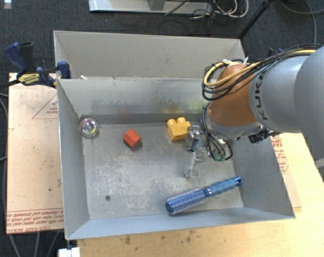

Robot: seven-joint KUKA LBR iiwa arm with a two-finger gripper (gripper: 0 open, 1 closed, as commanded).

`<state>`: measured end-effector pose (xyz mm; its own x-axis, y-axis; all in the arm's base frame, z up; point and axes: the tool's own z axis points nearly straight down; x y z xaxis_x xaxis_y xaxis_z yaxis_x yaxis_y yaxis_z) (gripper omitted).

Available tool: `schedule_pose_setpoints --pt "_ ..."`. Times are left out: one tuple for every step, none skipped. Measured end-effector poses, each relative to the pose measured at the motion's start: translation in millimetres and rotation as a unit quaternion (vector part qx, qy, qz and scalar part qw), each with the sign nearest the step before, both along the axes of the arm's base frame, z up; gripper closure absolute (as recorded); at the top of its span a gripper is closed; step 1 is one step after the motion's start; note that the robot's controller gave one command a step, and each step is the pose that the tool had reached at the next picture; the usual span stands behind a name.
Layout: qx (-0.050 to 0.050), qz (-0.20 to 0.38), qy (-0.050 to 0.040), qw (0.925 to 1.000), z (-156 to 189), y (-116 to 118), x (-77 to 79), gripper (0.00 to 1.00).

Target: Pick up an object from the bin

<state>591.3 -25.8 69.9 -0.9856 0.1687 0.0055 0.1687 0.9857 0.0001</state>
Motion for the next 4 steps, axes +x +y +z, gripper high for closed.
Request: schedule_pose_setpoints --pt "-0.002 0.051 -0.0018 0.9987 34.6 -107.3 -90.7 0.0" --pt "-0.001 0.057 -0.0088 0.9983 1.5 -70.6 -107.3 0.0" --pt "-0.001 0.056 -0.0071 0.9984 1.7 -71.3 -108.1 1.0" --pt "-0.001 0.071 -0.0084 0.9974 118.6 -59.5 -81.5 1.0"
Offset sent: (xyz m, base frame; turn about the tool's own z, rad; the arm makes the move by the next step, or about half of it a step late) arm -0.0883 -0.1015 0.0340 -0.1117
